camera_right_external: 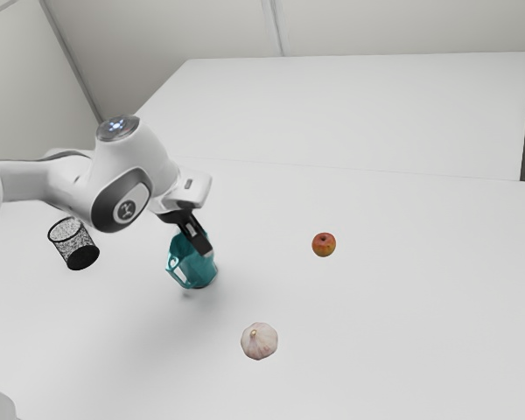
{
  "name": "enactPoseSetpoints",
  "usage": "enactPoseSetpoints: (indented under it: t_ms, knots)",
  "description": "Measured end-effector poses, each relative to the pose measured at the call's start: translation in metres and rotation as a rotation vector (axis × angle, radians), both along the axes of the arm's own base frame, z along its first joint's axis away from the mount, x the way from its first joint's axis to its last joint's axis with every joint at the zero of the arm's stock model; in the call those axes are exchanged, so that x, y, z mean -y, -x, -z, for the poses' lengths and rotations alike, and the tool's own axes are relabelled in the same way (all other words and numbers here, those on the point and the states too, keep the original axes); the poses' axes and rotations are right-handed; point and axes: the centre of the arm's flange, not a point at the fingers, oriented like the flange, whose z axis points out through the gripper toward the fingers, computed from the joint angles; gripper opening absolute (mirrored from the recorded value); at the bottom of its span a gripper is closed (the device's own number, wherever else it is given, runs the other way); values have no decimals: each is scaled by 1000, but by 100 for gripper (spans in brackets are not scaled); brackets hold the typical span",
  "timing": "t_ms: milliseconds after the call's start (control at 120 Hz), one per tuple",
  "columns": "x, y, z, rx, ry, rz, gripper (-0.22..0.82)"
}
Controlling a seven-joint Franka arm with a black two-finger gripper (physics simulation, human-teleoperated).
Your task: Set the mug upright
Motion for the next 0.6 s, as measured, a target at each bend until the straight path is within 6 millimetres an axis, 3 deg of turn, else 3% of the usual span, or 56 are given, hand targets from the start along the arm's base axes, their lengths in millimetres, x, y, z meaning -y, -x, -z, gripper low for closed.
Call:
enactPoseSetpoints:
  t_ms: [100,200,275,350,417,600]
  knots:
    - [4,-11,-23,37,20,-13,55]
    - [10,-32,-70,85,34,-46,57]
    - [12,-68,-113,103,12,-114,58]
    - [17,-108,-142,81,16,-176,59]
    - [22,-131,-146,20,35,-210,59]
    - [22,-148,-140,-164,66,-279,60]
